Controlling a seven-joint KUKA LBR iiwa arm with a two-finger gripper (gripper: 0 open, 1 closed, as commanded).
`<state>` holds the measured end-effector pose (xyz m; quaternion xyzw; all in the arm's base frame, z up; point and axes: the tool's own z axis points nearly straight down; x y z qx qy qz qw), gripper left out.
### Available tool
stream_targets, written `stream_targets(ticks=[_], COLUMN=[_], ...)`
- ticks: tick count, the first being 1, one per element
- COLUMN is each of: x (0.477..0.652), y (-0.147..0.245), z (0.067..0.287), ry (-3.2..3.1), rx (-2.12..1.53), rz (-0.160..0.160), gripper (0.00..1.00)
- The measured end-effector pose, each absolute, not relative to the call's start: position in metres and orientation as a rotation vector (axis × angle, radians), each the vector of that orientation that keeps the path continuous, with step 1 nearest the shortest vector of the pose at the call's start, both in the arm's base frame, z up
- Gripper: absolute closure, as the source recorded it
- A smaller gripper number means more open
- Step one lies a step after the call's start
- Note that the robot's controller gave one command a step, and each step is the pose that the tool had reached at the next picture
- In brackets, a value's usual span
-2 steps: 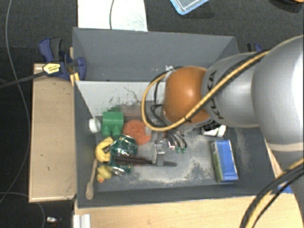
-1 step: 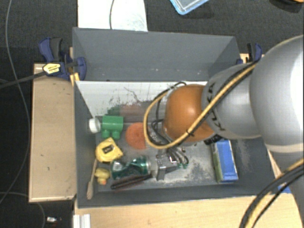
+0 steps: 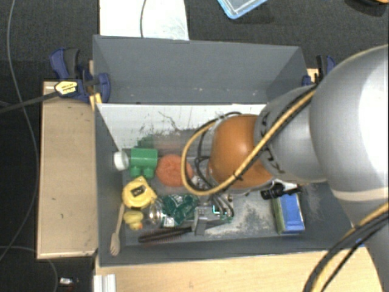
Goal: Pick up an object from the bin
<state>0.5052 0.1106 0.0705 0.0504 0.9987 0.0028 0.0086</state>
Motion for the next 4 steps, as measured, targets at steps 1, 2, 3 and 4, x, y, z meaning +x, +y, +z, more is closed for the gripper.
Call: stream_targets(ticks=[1,2,3,4], x=[0.506,0.506,0.506,0.503], y=[0.112,0.112,0.117,0.104], z=[0.071,0.072,0.141,0.218], ry=[3.116,3.116,3.12,3.11], rx=[0.176,0.177,0.169,0.347], rz=[0.012,0.012,0.009,0.008], gripper=[1.0,1.0,1.0,1.0])
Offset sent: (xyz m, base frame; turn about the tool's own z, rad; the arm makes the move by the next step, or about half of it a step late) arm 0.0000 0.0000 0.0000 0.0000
